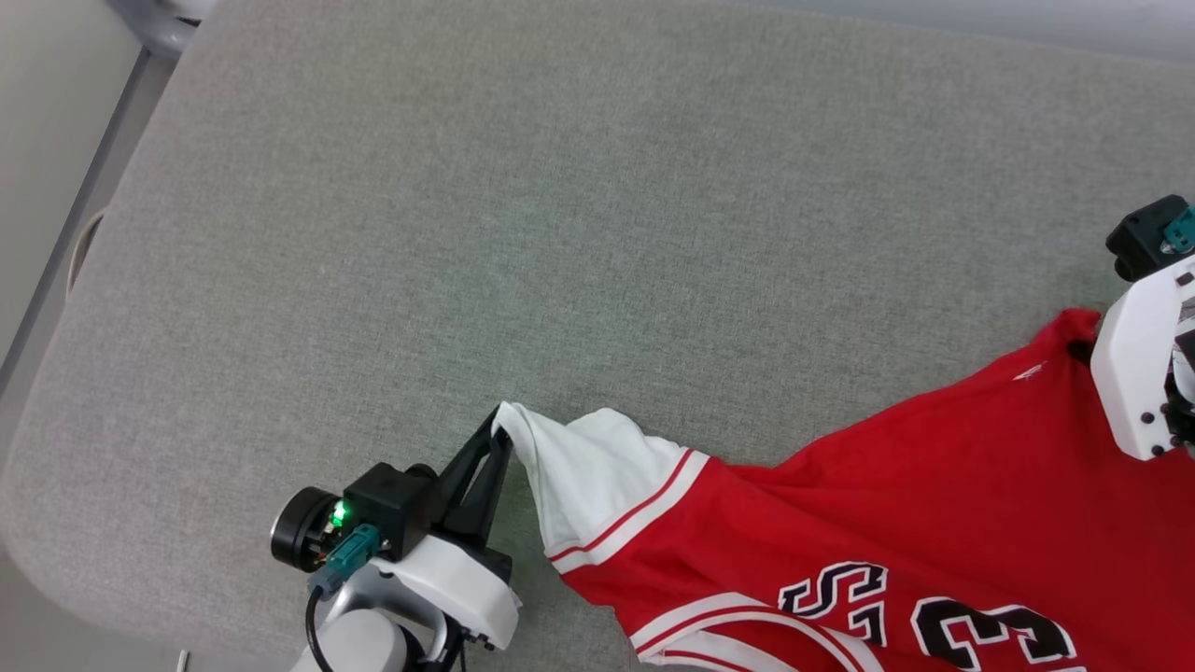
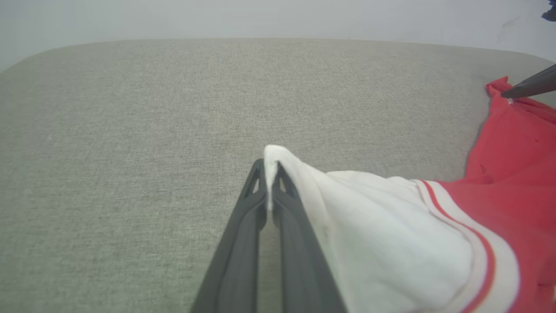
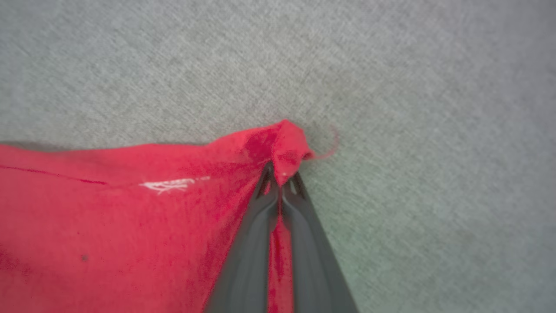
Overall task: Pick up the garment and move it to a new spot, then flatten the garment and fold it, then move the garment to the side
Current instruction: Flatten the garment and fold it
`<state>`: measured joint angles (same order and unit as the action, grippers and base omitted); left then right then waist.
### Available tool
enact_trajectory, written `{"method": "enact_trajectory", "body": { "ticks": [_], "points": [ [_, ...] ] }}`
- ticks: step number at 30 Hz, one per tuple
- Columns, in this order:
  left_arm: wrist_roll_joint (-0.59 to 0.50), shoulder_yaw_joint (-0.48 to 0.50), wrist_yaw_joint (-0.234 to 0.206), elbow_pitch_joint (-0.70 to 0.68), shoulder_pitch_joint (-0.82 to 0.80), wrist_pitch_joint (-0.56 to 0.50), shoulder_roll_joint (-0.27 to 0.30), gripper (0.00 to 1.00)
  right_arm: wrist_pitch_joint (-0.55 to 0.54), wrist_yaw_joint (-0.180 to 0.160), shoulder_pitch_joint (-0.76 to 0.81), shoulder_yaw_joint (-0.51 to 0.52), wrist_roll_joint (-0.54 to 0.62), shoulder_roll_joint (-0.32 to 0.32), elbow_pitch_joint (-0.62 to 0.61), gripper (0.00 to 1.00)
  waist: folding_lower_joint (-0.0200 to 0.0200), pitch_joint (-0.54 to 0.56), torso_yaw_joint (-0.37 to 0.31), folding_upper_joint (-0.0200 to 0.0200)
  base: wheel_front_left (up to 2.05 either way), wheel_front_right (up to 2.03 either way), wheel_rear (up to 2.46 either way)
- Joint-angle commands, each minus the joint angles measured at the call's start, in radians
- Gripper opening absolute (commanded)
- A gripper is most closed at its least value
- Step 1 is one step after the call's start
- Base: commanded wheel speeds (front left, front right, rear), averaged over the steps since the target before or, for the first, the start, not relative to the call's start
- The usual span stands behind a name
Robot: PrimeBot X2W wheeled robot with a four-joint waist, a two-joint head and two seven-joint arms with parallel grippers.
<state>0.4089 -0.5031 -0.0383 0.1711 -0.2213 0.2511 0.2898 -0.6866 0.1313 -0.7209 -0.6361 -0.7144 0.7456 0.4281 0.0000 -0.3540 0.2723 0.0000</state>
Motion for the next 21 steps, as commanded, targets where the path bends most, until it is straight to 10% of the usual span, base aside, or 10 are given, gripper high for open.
{"method": "enact_trajectory", "body": {
  "ticks": [1, 21],
  "points": [
    [-0.009, 0.005, 0.002, 0.003, -0.012, 0.008, 0.008, 0.0, 0.03, -0.001, -0.007, -0.022, -0.01, -0.012, 0.003, 0.0, 0.0, 0.024, -0.012, 0.0, 0.0, 0.0, 0.0],
    [-0.05, 0.09, -0.003, -0.182, -0.194, -0.06, 0.155, 0.0, 0.51, -0.001, 0.002, 0.121, -0.011, -0.037, -0.126, 0.0, 0.0, 0.218, -0.158, 0.0, 0.0, 0.0, 0.0]
  ]
}}
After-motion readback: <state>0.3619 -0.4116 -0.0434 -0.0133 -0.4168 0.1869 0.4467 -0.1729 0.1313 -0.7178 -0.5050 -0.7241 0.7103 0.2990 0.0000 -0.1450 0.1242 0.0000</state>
